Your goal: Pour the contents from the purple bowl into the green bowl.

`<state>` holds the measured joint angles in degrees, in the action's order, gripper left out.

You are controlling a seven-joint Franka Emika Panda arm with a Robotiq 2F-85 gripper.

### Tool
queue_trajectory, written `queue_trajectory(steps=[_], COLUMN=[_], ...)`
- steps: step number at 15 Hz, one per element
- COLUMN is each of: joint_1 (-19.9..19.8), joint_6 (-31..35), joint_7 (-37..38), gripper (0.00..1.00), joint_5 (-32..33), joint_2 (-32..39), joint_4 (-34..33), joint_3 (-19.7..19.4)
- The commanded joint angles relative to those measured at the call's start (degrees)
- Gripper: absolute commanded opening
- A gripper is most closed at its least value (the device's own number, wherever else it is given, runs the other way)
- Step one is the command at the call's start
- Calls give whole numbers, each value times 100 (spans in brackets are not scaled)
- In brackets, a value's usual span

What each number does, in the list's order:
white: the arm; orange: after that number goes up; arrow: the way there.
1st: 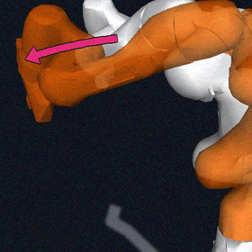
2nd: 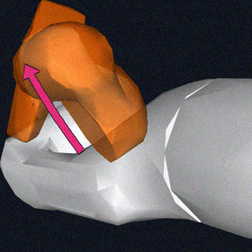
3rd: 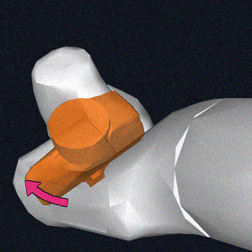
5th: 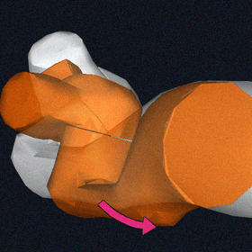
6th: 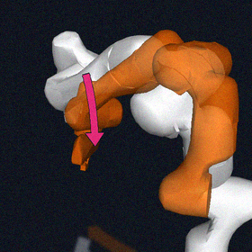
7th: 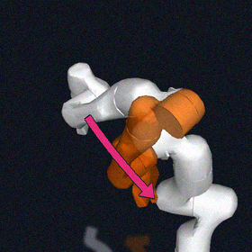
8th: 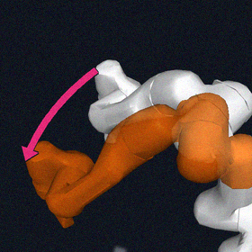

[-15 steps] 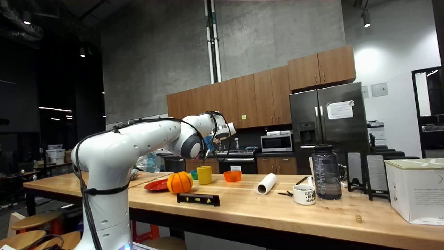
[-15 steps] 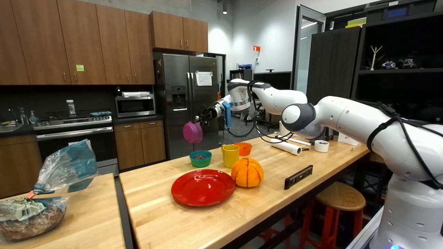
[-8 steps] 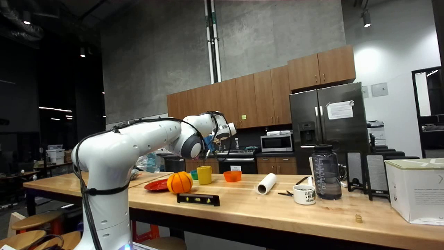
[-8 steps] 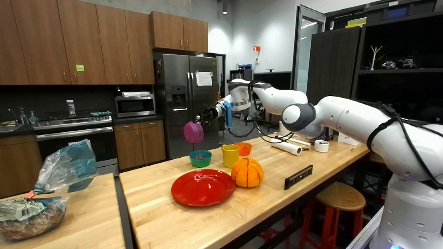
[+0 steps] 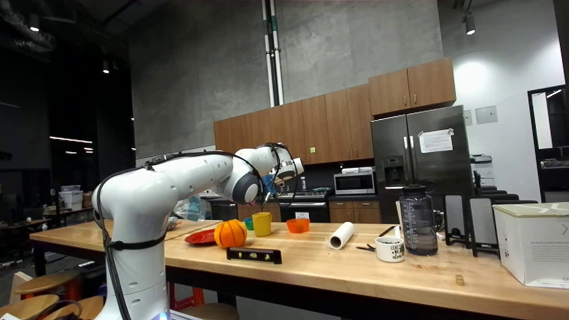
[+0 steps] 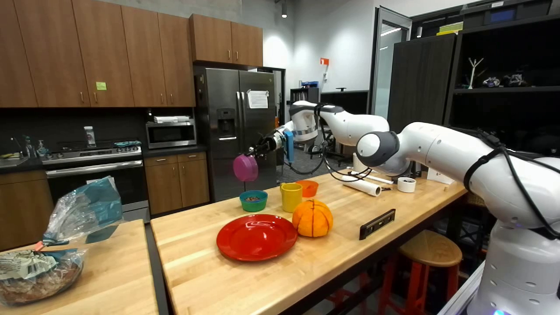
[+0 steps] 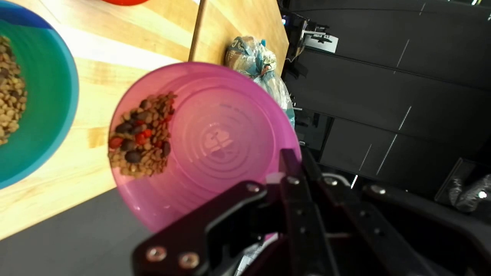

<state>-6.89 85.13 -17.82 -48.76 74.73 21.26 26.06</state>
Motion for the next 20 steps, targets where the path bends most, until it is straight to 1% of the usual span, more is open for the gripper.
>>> queue_trajectory(steps=[1,11,20], joint_1=[-104,-176,-271], joint_6=[-132,-368,-537], joint_7=[-96,-320,-359], gripper=[1,1,1], joint_5=[-174,-423,-538], joint_2=[23,54,110], joint_4=[-44,-45,-34], joint_3=[36,26,3])
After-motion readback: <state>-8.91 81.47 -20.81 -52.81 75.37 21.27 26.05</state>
